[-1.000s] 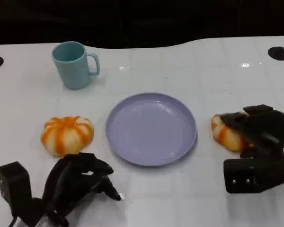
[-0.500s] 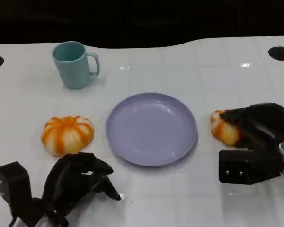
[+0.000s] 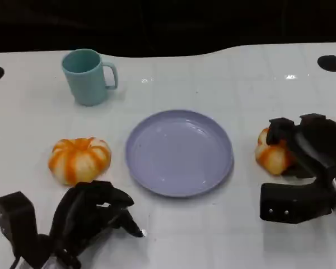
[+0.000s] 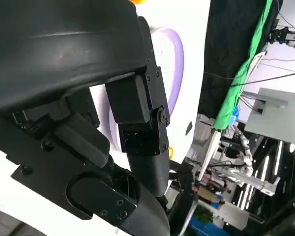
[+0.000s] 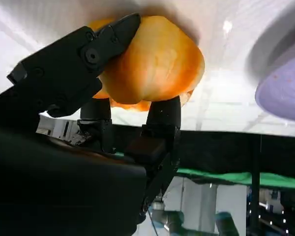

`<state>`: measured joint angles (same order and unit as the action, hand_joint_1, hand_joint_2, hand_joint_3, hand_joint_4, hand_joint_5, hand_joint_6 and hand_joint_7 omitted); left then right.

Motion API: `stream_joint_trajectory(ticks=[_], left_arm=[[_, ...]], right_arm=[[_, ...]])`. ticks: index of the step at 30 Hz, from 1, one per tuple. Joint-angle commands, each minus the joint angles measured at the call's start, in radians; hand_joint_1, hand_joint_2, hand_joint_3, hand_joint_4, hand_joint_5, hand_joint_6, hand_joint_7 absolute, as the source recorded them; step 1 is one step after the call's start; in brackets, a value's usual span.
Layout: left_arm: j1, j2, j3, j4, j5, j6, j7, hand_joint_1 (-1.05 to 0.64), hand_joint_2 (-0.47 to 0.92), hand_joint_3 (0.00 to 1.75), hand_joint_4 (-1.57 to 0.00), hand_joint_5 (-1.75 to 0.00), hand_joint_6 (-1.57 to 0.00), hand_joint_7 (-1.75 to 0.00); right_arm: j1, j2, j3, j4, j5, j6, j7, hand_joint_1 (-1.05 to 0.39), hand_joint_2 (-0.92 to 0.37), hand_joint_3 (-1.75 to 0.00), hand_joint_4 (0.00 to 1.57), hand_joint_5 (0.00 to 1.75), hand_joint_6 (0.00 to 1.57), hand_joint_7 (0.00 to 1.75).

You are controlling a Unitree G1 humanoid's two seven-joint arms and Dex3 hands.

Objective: Grasp the bread from the table and place it into the plate.

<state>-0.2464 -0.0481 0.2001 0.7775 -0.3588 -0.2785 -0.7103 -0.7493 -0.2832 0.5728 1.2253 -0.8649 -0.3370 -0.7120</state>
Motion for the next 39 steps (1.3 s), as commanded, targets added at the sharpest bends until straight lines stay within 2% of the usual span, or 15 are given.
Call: stream_joint_trajectory(ticks=[1, 2, 6, 9, 14, 20, 25, 27, 28, 30, 31, 32, 33, 35, 39], left_arm=[[0.009, 0.014, 0.002, -0.001, 0.002, -0.003, 0.006, -1.05, 0.70, 0.00, -1.57, -0.61, -1.57, -0.23], [0.009, 0.015, 0.002, -0.003, 0.001, -0.001, 0.006, -1.05, 0.70, 0.00, -1.57, -0.61, -1.57, -0.23], [0.011, 0.016, 0.003, -0.005, -0.002, 0.004, 0.002, -1.05, 0.69, 0.00, -1.57, -0.61, -1.57, -0.23], [0.011, 0.016, 0.004, -0.005, -0.003, 0.004, 0.001, -1.05, 0.69, 0.00, -1.57, -0.61, -1.57, -0.23], [0.011, 0.016, 0.002, -0.003, 0.000, -0.004, 0.001, -1.05, 0.70, 0.00, -1.57, -0.61, -1.57, -0.23], [0.012, 0.016, -0.001, -0.005, 0.007, -0.008, 0.009, -1.05, 0.70, 0.00, -1.57, -0.61, -1.57, -0.23], [0.015, 0.013, -0.001, -0.008, 0.004, -0.013, 0.004, -1.05, 0.70, 0.00, -1.57, -0.61, -1.57, -0.23], [0.017, 0.013, -0.003, -0.010, 0.006, -0.013, 0.006, -1.05, 0.70, 0.00, -1.57, -0.61, -1.57, -0.23], [0.017, 0.014, -0.004, -0.010, 0.007, -0.013, 0.006, -1.05, 0.70, 0.00, -1.57, -0.61, -1.57, -0.23], [0.017, 0.014, -0.005, -0.009, 0.007, -0.014, 0.005, -1.05, 0.70, 0.00, -1.57, -0.61, -1.57, -0.23], [0.018, 0.014, -0.005, -0.009, 0.007, -0.017, 0.005, -1.05, 0.70, 0.00, -1.57, -0.61, -1.57, -0.23], [0.018, 0.014, -0.006, -0.009, 0.008, -0.019, 0.005, -1.05, 0.70, 0.00, -1.57, -0.61, -1.57, -0.23], [0.019, 0.014, -0.006, -0.010, 0.008, -0.019, 0.005, -1.05, 0.71, 0.00, -1.57, -0.61, -1.57, -0.23], [0.020, 0.015, -0.006, -0.012, 0.006, -0.017, 0.005, -1.05, 0.71, 0.00, -1.57, -0.61, -1.57, -0.23], [0.022, 0.015, -0.006, -0.016, 0.003, -0.015, 0.002, -1.05, 0.71, 0.00, -1.57, -0.61, -1.57, -0.23]], right_arm=[[-0.040, 0.001, -0.015, -0.014, 0.028, -0.027, -0.037, -0.17, -0.70, -0.50, 0.92, 1.75, 0.77, 1.53], [-0.043, 0.003, -0.016, -0.020, 0.030, -0.031, -0.043, -0.17, -0.66, -0.55, 0.93, 1.75, 0.82, 1.41], [-0.053, 0.009, -0.019, -0.058, 0.042, -0.069, -0.048, -0.16, -0.60, -0.67, 0.95, 1.75, 0.89, 1.31], [-0.057, 0.016, -0.016, -0.085, 0.046, -0.089, -0.044, -0.15, -0.55, -0.79, 0.96, 1.75, 0.89, 1.36], [-0.067, 0.037, -0.016, -0.133, 0.049, -0.114, -0.022, -0.17, -0.38, -1.15, 0.98, 1.75, 0.83, 1.56], [-0.098, 0.068, -0.007, -0.176, 0.053, -0.135, 0.080, -0.17, -0.37, -1.20, 0.97, 1.75, 0.81, 1.56], [-0.126, 0.104, 0.006, -0.169, 0.041, -0.147, 0.109, -0.19, -0.37, -1.18, 0.96, 1.75, 0.73, 1.74], [-0.135, 0.117, 0.012, -0.165, 0.037, -0.144, 0.127, -0.21, -0.41, -1.11, 0.94, 1.75, 0.77, 1.57], [-0.140, 0.128, 0.013, -0.162, 0.041, -0.139, 0.149, -0.21, -0.44, -1.04, 0.93, 1.75, 0.84, 1.38], [-0.146, 0.143, 0.014, -0.155, 0.048, -0.136, 0.179, -0.21, -0.52, -0.88, 0.92, 1.75, 1.07, 0.78], [-0.149, 0.149, 0.016, -0.152, 0.046, -0.136, 0.185, -0.22, -0.55, -0.82, 0.92, 1.75, 1.12, 0.66], [-0.150, 0.153, 0.019, -0.149, 0.044, -0.135, 0.187, -0.22, -0.57, -0.80, 0.92, 1.75, 1.14, 0.64], [-0.153, 0.162, 0.022, -0.145, 0.041, -0.132, 0.191, -0.21, -0.56, -0.81, 0.91, 1.75, 1.09, 0.79], [-0.157, 0.176, 0.027, -0.137, 0.042, -0.124, 0.202, -0.20, -0.53, -0.82, 0.92, 1.75, 1.03, 0.88], [-0.159, 0.196, 0.034, -0.113, 0.045, -0.146, 0.190, -0.18, -0.57, -0.64, 0.91, 1.73, 1.09, 0.67]])
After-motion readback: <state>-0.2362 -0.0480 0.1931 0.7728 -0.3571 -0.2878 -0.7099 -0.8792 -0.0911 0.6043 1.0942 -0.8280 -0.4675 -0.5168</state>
